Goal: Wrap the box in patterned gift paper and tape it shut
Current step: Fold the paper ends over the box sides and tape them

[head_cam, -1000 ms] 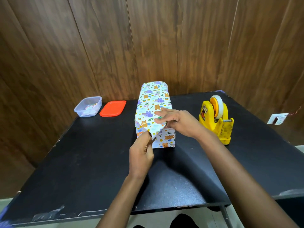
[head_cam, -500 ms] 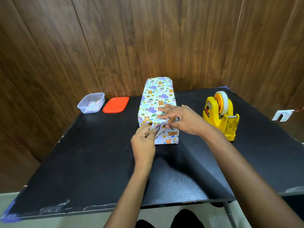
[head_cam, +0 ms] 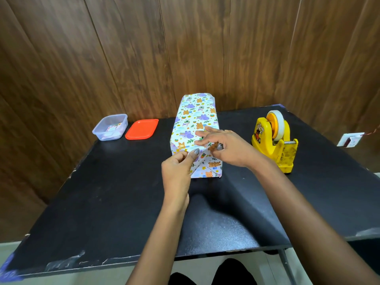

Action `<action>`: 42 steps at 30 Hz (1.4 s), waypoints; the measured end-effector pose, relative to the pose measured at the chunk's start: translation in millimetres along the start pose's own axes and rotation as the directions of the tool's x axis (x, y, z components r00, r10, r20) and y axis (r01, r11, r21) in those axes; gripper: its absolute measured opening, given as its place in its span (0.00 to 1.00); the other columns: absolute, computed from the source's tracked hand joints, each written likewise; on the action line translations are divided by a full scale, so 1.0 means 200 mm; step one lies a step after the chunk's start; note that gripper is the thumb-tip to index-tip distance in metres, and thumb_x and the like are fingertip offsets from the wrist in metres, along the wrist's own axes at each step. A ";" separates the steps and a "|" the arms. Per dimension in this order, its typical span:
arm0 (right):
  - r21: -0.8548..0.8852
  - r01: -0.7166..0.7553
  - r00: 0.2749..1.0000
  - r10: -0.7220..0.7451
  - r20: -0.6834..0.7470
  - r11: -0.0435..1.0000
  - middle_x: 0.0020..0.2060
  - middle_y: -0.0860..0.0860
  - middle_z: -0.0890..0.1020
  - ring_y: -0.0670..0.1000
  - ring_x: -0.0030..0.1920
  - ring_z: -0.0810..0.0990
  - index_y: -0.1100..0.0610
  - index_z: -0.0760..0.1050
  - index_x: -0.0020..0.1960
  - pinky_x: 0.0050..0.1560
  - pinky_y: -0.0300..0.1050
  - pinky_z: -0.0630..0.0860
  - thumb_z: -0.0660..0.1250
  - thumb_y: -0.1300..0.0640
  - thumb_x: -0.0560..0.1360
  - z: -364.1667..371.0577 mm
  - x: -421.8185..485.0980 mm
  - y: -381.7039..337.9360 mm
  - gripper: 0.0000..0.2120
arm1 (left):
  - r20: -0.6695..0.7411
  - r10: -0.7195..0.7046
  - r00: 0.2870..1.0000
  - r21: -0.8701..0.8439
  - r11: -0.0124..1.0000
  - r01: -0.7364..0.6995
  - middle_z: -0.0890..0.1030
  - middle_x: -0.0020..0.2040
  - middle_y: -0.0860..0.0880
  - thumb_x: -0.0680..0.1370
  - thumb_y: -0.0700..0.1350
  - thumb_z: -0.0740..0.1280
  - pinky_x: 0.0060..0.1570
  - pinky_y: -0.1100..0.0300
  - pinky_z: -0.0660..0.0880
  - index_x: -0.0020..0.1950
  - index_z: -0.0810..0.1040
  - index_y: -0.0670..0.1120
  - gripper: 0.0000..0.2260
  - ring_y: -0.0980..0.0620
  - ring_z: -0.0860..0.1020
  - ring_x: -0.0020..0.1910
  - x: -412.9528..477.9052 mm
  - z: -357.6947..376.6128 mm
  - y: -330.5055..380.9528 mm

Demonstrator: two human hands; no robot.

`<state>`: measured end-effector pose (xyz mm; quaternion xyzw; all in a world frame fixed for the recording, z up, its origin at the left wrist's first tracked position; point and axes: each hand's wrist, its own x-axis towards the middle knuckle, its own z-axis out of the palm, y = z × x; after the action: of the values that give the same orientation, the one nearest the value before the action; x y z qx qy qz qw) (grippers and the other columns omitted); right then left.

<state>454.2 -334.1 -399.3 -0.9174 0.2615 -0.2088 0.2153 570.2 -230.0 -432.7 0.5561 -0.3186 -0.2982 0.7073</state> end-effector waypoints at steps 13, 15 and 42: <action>0.116 -0.014 0.999 0.017 -0.027 0.993 0.67 0.41 0.72 0.38 0.72 0.59 0.50 0.75 0.63 0.71 0.46 0.47 0.66 0.65 0.75 0.01 0.01 0.07 0.19 | 0.362 0.845 0.394 0.530 0.161 -0.833 0.80 0.38 0.45 0.70 0.32 0.58 0.46 0.60 0.67 0.43 0.74 0.43 0.09 0.51 0.74 0.42 0.10 -0.16 -0.11; 0.201 0.002 0.999 0.007 -0.046 0.980 0.66 0.43 0.73 0.36 0.69 0.60 0.52 0.76 0.62 0.72 0.40 0.52 0.66 0.68 0.74 0.02 0.02 0.08 0.20 | 0.372 0.831 0.413 0.540 0.168 -0.824 0.78 0.42 0.49 0.73 0.33 0.60 0.50 0.63 0.66 0.46 0.72 0.46 0.08 0.52 0.73 0.44 0.09 -0.16 -0.13; -0.446 0.278 0.903 -0.390 -0.180 0.851 0.56 0.51 0.82 0.57 0.57 0.80 0.54 0.81 0.56 0.53 0.59 0.74 0.67 0.58 0.67 0.15 0.02 0.00 0.18 | 0.293 0.640 0.710 0.624 0.435 -0.649 0.74 0.51 0.53 0.72 0.34 0.64 0.47 0.72 0.67 0.44 0.76 0.41 0.05 0.52 0.71 0.50 0.18 -0.25 -0.28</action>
<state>472.2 -327.4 -421.6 -0.9371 0.1608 -0.3041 -0.0584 628.5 -239.5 -492.2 0.6105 -0.5965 0.1316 0.5042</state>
